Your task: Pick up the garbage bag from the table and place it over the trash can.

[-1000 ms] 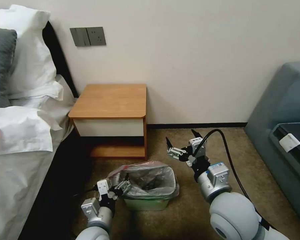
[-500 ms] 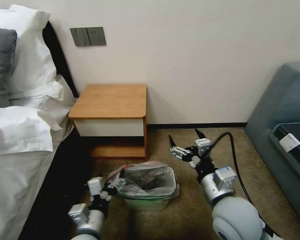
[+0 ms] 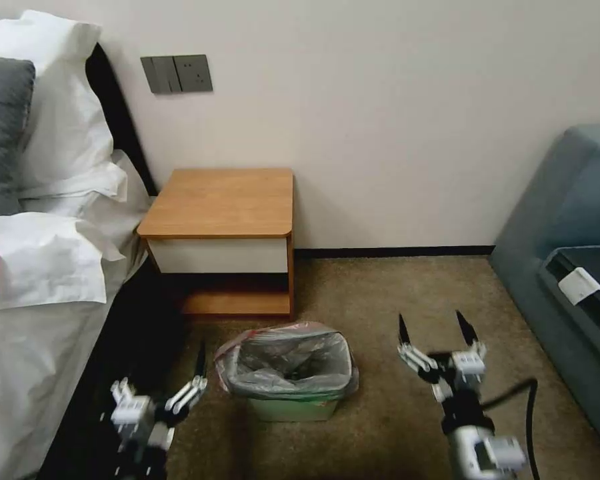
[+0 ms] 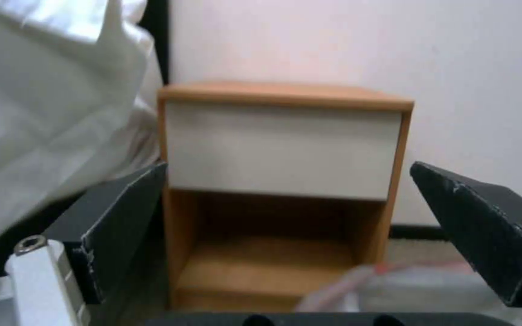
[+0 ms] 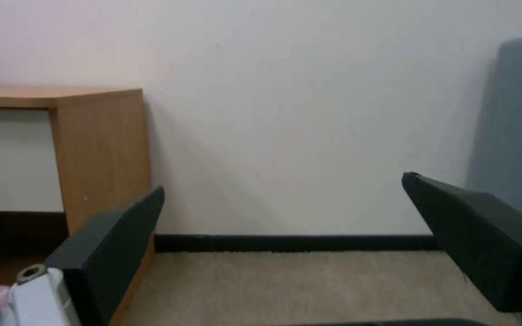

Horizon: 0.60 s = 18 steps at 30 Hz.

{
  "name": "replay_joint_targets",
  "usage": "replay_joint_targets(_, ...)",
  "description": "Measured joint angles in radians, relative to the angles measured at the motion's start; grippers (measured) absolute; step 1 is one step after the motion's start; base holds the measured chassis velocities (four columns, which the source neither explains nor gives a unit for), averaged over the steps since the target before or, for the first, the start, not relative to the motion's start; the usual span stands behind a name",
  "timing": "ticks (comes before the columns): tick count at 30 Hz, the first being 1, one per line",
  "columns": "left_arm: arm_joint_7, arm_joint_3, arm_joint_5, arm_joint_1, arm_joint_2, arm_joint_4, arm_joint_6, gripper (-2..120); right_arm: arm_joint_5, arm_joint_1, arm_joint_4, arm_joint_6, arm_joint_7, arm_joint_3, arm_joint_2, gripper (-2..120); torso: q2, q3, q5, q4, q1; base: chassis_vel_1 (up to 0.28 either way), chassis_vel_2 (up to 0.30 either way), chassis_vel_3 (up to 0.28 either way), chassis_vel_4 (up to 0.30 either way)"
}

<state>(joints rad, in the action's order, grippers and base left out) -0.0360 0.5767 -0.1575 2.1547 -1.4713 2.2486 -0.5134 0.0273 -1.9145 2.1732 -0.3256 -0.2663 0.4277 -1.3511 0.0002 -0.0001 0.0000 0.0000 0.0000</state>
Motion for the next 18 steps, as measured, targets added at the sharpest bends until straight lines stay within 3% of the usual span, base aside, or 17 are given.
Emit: replay_joint_targets(18,-0.016,-0.014,0.012,0.020,-0.008,0.004,0.003,100,0.001,-0.029,0.014,-0.011,-0.039,-0.024,0.005,100,0.000,0.000,0.0000,0.0001,0.000,0.000,0.000,0.000,0.000)
